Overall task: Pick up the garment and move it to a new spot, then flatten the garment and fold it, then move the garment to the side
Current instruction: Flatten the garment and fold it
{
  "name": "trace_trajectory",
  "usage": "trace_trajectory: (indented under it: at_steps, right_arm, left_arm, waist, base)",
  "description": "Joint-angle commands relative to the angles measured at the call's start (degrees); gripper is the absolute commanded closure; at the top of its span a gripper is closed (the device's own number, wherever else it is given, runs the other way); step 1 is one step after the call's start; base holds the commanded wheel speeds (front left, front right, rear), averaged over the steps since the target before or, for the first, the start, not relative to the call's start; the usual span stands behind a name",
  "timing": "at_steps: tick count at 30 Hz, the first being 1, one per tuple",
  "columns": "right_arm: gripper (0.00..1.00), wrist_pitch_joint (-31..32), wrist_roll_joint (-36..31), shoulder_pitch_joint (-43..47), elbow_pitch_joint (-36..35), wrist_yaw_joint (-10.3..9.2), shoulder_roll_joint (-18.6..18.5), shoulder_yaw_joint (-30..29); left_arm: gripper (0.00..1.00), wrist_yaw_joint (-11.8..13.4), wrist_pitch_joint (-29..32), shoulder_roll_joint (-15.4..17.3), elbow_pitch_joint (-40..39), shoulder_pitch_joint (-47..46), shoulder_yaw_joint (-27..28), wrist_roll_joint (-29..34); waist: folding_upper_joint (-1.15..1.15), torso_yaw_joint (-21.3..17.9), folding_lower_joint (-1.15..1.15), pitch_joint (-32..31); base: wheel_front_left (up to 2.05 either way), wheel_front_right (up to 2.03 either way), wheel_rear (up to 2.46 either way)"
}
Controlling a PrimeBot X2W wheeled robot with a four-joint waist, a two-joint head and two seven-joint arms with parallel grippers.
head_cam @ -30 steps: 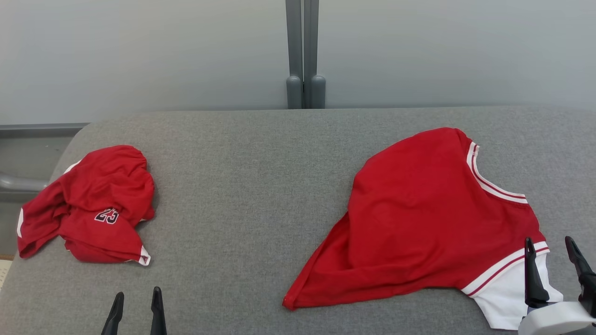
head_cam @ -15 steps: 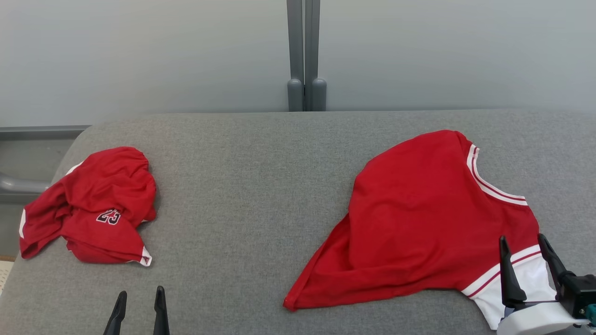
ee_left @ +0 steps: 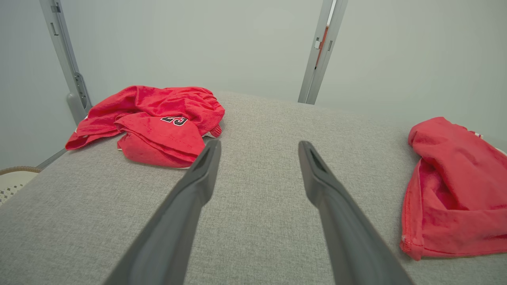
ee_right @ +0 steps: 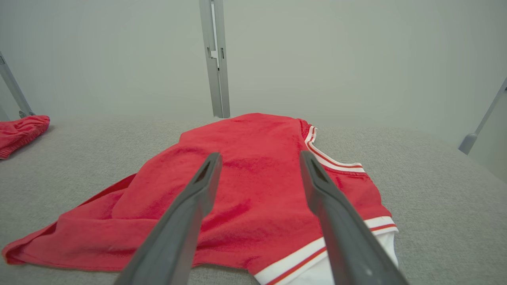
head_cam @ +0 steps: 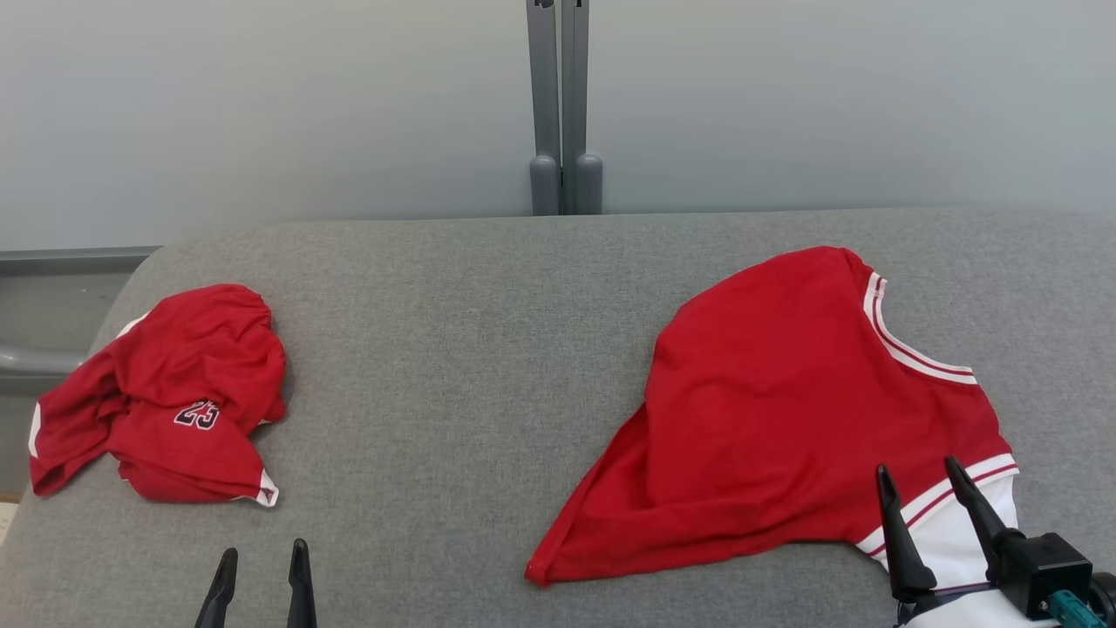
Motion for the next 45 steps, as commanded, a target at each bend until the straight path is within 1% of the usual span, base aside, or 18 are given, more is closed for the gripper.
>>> trace_trajectory:
  at_steps: [1,5,6,8,11,13,17,20,24,28,33,35,41,42,43,44,45]
  right_arm:
    - [0.0,-0.27,0.33,0.29,0.14,-0.06,-0.17,0.27]
    - [0.0,-0.28,0.39,-0.74,-0.01,-0.06,-0.25,-0.04]
    - [0.0,-0.27,0.08,-1.05,-0.3,-0.06,-0.37,-0.78]
    - [0.0,-0.23,-0.73,-0.6,2.0,-0.06,-0.21,-3.46]
    - [0.0,-0.23,-2.61,-0.99,8.44,-0.07,-2.11,-4.92]
    - [0.0,0.71,-3.97,-2.98,13.03,-0.06,-3.9,-5.02]
    - [0.0,5.53,-5.24,-6.47,19.55,-0.06,-6.37,-5.97]
    - [0.0,8.87,-5.77,-9.26,22.36,-0.06,-8.07,-6.3]
    - [0.0,11.73,-5.73,-10.99,23.95,-0.06,-9.25,-6.71]
    - [0.0,14.11,-4.74,-11.3,23.82,-0.06,-9.75,-6.48]
    - [0.0,15.04,-3.88,-10.53,22.7,-0.06,-10.2,-6.14]
    - [0.0,15.31,-3.68,-10.24,22.19,-0.06,-10.11,-5.91]
    - [0.0,15.77,-2.84,-9.45,20.01,-0.06,-9.56,-5.88]
    - [0.0,15.86,-2.78,-9.28,19.67,-0.05,-9.48,-5.84]
    - [0.0,16.09,-2.71,-9.11,19.45,-0.05,-9.44,-5.73]
    - [0.0,16.46,-2.59,-8.9,19.26,-0.02,-9.35,-5.53]
    - [0.0,16.62,-2.48,-8.69,19.08,-0.02,-9.25,-5.45]
  left_arm:
    - [0.0,-0.16,-0.03,0.27,-0.01,0.89,0.11,0.23]
    - [0.0,-0.16,-0.03,0.25,0.05,0.87,0.06,0.51]
    - [0.0,-0.17,-0.03,0.24,-0.1,0.77,-0.24,0.63]
    - [0.0,-0.17,-0.03,0.21,-0.06,0.41,-1.59,0.44]
    - [0.0,-0.17,-0.03,0.46,1.96,-0.97,-6.89,-0.62]
    - [0.0,-0.16,0.85,1.71,4.56,-2.27,-12.02,-1.31]
    - [0.0,-0.16,4.83,2.94,8.14,-6.89,-21.48,-4.29]
    - [0.0,-0.09,6.82,3.25,10.26,-10.72,-25.62,-6.67]
    - [0.0,-0.09,8.39,3.33,12.08,-13.83,-29.39,-8.97]
    - [0.0,-0.09,8.8,4.33,12.96,-15.74,-31.41,-10.26]
    - [0.0,-0.09,8.38,5.06,13.52,-17.02,-32.18,-11.14]
    - [0.0,0.56,9.17,5.19,14.05,-17.24,-32.09,-11.08]
    - [0.0,1.43,11.05,5.89,13.84,-16.44,-32.07,-11.63]
    - [0.1,1.57,11.13,6.04,13.78,-16.36,-32.08,-11.59]
    - [0.23,1.73,11.12,6.11,13.71,-16.36,-32.1,-11.52]
    - [0.53,1.81,11.08,6.17,13.62,-16.4,-32.16,-11.48]
    - [0.71,1.84,11.07,6.18,13.55,-16.46,-32.19,-11.52]
  waist:
    - [0.0,-0.18,0.0,0.01]
    - [0.0,-0.68,0.0,0.22]
    - [0.0,-0.86,0.0,0.32]
    - [0.0,-1.12,0.0,0.6]
    - [0.0,-1.21,0.0,1.23]
    - [0.0,-1.49,0.0,2.1]
    - [0.0,-1.64,0.0,5.2]
    - [0.0,-1.71,0.0,8.05]
    - [0.0,-1.94,0.0,10.57]
    - [0.0,-2.23,0.0,12.39]
    - [0.0,-2.56,0.0,13.82]
    - [0.0,-2.73,0.0,14.19]
    - [0.0,-2.91,0.0,14.8]
    - [0.0,-2.9,0.0,14.85]
    - [0.0,-2.87,0.0,14.87]
    - [0.0,-2.83,0.0,14.88]
    - [0.0,-2.78,0.0,14.9]
  base:
    - [0.0,0.0,0.0]
    - [0.0,0.0,0.0]
    - [0.0,0.0,0.0]
    - [0.0,0.0,0.0]
    - [0.0,0.0,0.0]
    - [0.0,0.0,0.0]
    - [0.0,0.0,0.0]
    - [0.0,0.0,0.0]
    - [0.0,0.0,0.0]
    - [0.0,0.0,0.0]
    - [0.0,0.0,0.0]
    - [0.0,0.0,0.0]
    - [0.0,0.0,0.0]
    - [0.0,0.0,0.0]
    - [0.0,0.0,0.0]
    - [0.0,0.0,0.0]
    - [0.0,0.0,0.0]
